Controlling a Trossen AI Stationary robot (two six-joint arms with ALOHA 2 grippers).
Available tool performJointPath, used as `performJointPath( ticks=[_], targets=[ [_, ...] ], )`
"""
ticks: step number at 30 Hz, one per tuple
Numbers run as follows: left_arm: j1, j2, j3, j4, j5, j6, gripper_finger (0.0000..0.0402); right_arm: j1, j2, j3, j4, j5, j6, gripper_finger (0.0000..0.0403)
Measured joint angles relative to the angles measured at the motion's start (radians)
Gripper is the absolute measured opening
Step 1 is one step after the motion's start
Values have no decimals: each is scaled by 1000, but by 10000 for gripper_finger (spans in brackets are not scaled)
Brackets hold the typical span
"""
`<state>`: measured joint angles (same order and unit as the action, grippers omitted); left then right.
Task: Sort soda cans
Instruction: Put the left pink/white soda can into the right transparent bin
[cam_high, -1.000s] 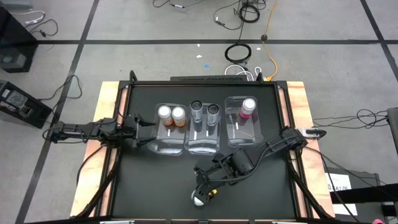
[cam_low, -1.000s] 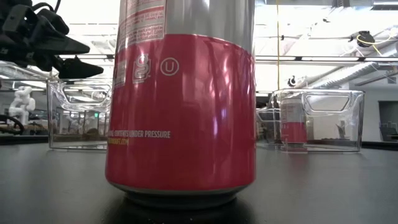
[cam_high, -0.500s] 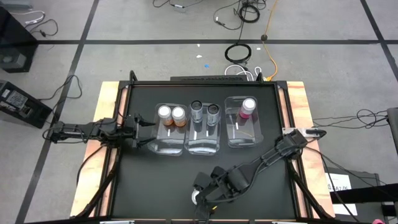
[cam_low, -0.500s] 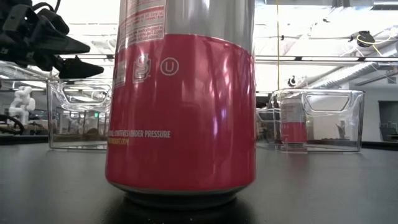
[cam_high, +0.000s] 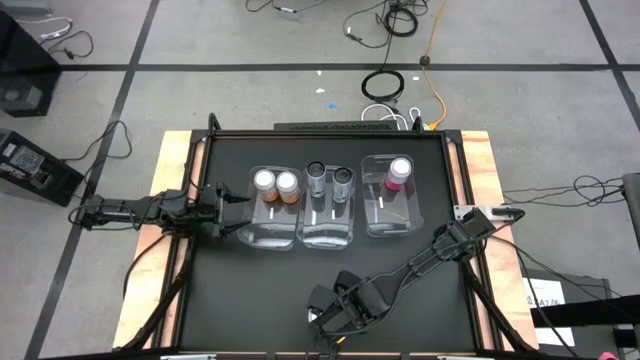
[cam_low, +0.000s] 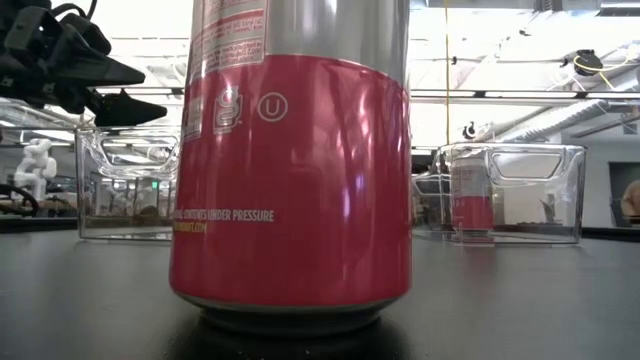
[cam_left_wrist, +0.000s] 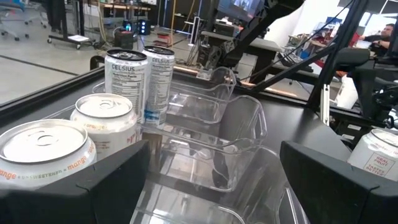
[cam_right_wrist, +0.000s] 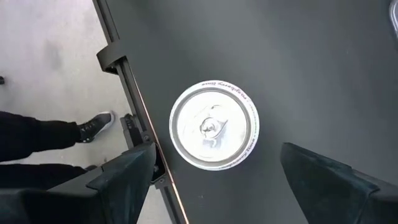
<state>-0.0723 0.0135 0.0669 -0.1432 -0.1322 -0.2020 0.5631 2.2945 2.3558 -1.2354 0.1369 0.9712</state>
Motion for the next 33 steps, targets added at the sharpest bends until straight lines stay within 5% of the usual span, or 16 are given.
performJointPath(
  ticks=[33],
  targets=[
    [0, 4, 0, 1, 0, 0, 369, -22, 146, 0, 77, -13, -105, 338]
  ],
)
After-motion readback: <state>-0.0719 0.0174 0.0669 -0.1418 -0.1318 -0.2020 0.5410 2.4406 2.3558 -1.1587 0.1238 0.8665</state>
